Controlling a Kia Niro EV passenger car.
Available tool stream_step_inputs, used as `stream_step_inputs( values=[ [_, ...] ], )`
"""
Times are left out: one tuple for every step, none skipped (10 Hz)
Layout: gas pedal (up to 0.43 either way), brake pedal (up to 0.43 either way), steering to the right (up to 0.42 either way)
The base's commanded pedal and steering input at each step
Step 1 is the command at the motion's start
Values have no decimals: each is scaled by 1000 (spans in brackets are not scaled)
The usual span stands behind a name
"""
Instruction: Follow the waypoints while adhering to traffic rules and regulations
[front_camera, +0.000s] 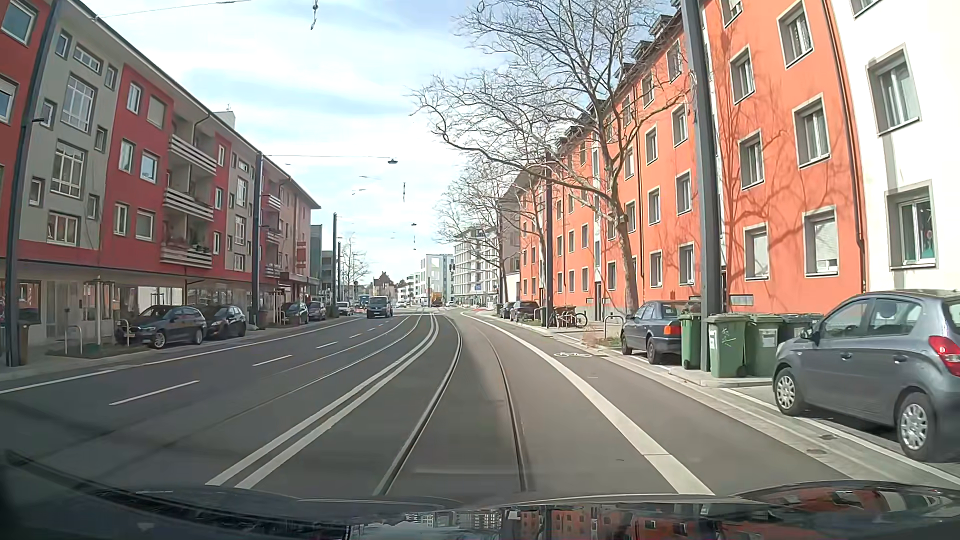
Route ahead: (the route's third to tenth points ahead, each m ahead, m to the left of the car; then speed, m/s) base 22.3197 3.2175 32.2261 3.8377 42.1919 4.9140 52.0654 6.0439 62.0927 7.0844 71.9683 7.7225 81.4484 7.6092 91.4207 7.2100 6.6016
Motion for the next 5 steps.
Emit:
stream_step_inputs(
  values=[
    [79, 0, -3],
    [79, 0, -4],
    [67, 0, -4],
    [67, 0, -4],
    [67, 0, -4]
  ],
)
